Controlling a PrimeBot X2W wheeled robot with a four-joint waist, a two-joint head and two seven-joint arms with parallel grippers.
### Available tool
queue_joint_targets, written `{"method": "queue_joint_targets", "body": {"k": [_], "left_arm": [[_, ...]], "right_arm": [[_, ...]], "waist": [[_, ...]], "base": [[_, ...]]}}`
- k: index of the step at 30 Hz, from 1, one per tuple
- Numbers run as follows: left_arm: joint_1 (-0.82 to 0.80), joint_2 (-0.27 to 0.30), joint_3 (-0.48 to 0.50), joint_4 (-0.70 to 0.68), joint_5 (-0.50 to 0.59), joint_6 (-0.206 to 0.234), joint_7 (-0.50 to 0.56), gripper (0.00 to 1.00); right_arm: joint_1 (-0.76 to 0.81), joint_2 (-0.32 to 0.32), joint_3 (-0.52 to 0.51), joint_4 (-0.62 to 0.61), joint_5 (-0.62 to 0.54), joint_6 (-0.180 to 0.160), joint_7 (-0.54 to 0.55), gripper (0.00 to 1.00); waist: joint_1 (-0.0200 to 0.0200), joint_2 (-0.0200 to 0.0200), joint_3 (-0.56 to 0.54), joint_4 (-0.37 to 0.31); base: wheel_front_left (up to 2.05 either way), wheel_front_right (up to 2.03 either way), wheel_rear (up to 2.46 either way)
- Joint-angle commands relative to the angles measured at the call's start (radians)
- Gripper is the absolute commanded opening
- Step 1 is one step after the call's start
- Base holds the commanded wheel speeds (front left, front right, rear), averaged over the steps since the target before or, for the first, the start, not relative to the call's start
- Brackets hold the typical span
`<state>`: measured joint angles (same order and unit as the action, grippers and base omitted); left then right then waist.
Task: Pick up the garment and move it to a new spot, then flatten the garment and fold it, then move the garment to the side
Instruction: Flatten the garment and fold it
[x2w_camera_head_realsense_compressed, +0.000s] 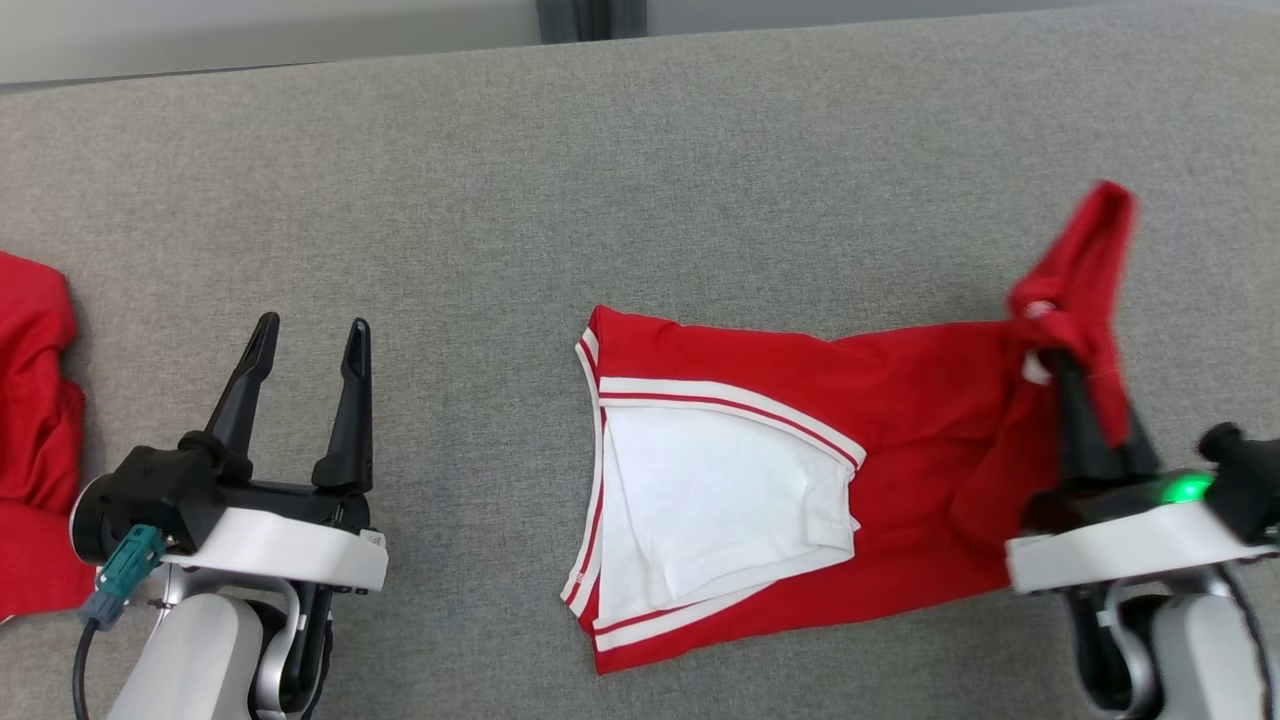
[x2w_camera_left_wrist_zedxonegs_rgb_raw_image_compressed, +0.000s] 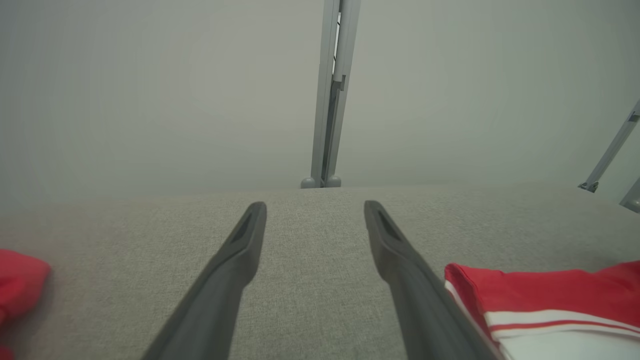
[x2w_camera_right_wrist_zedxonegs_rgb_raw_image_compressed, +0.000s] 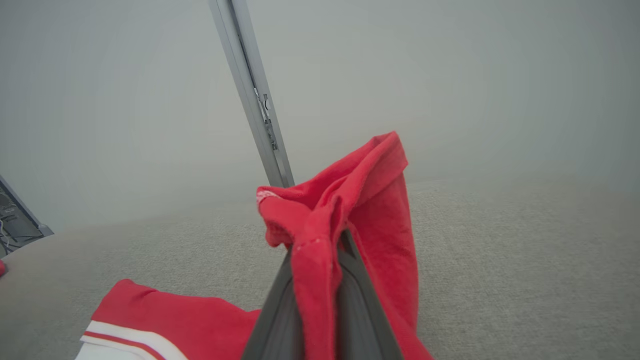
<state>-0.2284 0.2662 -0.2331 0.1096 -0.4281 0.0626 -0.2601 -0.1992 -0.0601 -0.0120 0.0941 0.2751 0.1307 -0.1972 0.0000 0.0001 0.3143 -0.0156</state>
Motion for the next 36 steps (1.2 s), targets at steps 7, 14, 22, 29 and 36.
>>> {"method": "queue_joint_targets", "body": {"k": [7, 14, 22, 29, 36], "left_arm": [[-0.022, -0.004, -0.015, 0.017, -0.006, -0.010, 0.009, 1.00], [-0.023, -0.013, -0.039, 0.030, -0.007, -0.010, 0.020, 1.00], [-0.035, -0.014, -0.057, 0.035, -0.010, -0.020, 0.025, 1.00], [-0.047, -0.008, -0.059, 0.032, -0.012, -0.017, 0.024, 1.00], [-0.050, -0.003, -0.061, 0.029, -0.012, -0.013, 0.021, 1.00]], "right_arm": [[0.024, 0.007, 0.299, -0.113, 0.102, 0.000, 0.053, 0.00], [-0.052, 0.006, 0.534, 0.019, 0.218, 0.000, 0.004, 0.00], [-0.156, 0.006, 0.609, 0.210, 0.300, 0.000, -0.054, 0.00], [-0.179, 0.007, 0.693, 0.227, 0.406, 0.000, -0.069, 1.00], [-0.159, 0.006, 0.782, 0.148, 0.465, 0.000, -0.069, 1.00]], "waist": [[0.0000, -0.0001, -0.005, 0.021], [0.0000, -0.0001, -0.002, 0.059], [0.0000, -0.0001, 0.019, 0.085], [0.0000, -0.0001, 0.031, 0.077], [0.0000, -0.0001, 0.034, 0.063]], "base": [[0.00, 0.00, 0.00], [0.00, 0.00, 0.00], [0.00, 0.00, 0.00], [0.00, 0.00, 0.00], [0.00, 0.00, 0.00]]}}
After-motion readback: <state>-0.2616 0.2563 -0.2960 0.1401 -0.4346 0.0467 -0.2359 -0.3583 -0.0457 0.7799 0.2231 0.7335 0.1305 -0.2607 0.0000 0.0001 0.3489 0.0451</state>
